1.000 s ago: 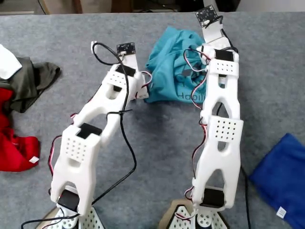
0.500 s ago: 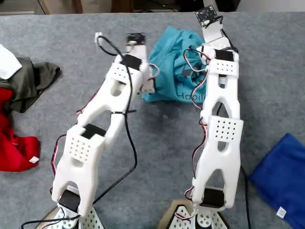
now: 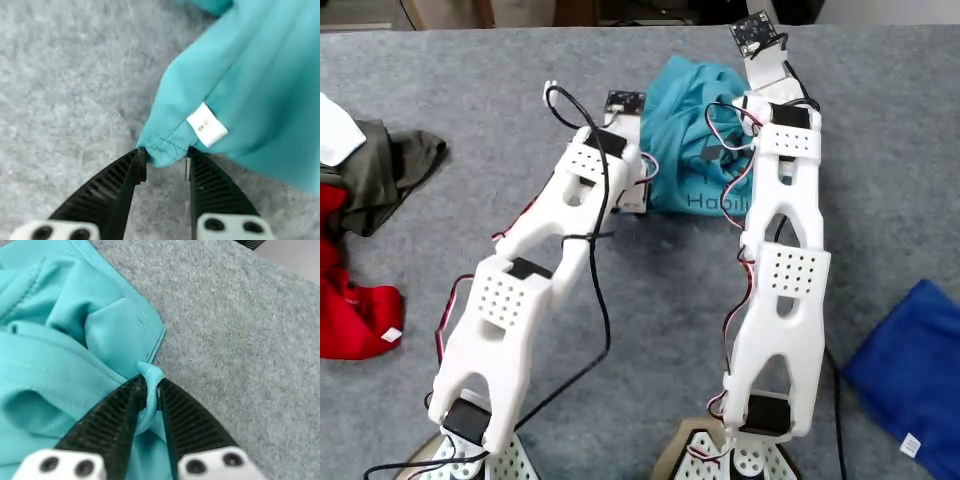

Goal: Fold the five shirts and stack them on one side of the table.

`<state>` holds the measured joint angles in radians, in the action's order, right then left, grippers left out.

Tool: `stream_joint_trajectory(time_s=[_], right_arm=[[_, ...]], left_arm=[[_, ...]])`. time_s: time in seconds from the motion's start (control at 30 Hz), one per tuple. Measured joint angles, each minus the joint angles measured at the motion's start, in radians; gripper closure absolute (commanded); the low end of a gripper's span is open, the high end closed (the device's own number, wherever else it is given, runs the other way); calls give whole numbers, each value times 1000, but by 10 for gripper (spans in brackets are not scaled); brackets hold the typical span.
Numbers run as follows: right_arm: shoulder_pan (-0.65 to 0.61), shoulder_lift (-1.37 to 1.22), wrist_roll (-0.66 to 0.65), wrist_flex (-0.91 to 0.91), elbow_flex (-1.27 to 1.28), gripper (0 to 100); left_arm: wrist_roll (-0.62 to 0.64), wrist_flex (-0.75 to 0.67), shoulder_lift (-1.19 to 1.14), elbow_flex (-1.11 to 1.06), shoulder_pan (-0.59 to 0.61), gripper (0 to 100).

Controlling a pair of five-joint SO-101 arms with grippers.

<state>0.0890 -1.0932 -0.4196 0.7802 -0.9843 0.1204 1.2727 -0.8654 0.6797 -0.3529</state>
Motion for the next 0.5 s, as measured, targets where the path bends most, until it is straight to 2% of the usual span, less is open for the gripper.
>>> stream_joint_trajectory(time_s=[0.27, 0.4, 0.5], right_arm=[[0, 0, 0, 0, 0, 995], [0, 0, 0, 0, 0, 995], [0, 0, 0, 0, 0, 995]], left_arm=[[0, 2, -68, 112, 3, 867], [0, 2, -87, 146, 3, 990], [2, 0, -103, 175, 0, 985]])
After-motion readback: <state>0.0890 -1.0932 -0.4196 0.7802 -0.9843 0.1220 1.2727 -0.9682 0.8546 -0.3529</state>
